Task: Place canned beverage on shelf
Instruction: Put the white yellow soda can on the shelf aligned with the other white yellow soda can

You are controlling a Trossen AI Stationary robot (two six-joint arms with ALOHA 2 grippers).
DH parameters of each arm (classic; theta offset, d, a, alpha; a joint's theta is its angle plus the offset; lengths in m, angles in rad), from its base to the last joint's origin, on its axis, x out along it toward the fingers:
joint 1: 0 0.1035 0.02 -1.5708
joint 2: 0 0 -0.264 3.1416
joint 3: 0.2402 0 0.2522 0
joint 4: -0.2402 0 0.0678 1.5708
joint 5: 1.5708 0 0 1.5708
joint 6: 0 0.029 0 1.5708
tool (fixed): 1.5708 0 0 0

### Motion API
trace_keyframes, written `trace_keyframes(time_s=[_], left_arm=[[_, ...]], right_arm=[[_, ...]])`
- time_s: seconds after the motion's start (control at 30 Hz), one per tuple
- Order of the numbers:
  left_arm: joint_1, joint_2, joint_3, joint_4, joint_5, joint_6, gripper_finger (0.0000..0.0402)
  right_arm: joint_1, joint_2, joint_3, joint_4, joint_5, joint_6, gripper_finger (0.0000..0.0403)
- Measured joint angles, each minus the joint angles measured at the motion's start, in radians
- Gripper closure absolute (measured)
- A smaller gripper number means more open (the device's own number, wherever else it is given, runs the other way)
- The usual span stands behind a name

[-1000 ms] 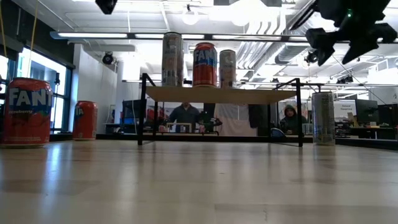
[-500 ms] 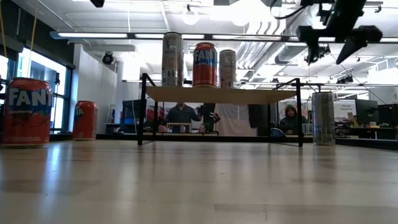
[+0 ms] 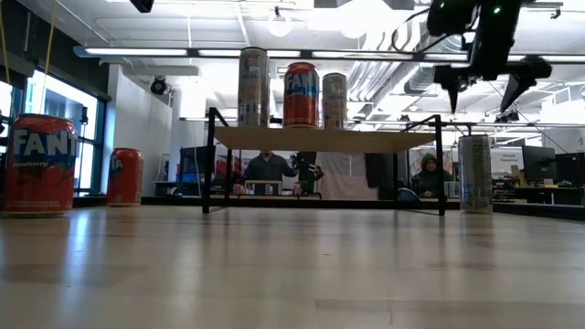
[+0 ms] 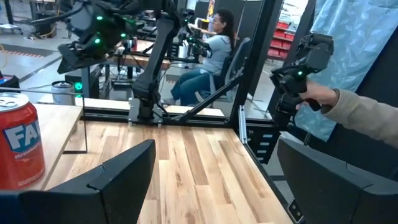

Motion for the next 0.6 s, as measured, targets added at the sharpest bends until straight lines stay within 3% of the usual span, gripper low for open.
trace_keyframes(time_s=[0.13, 0.6], left_arm=[[0.0, 0.0, 0.0, 0.0, 0.0, 0.0, 0.0074], [0.0, 0.0, 0.0, 0.0, 0.0, -0.01, 0.0074]], right_arm=[[-0.085, 0.069, 0.0, 0.026, -0.094, -0.042, 0.0008], [-0.248, 0.173, 0.0, 0.111, -0.217, -0.109, 0.0009]])
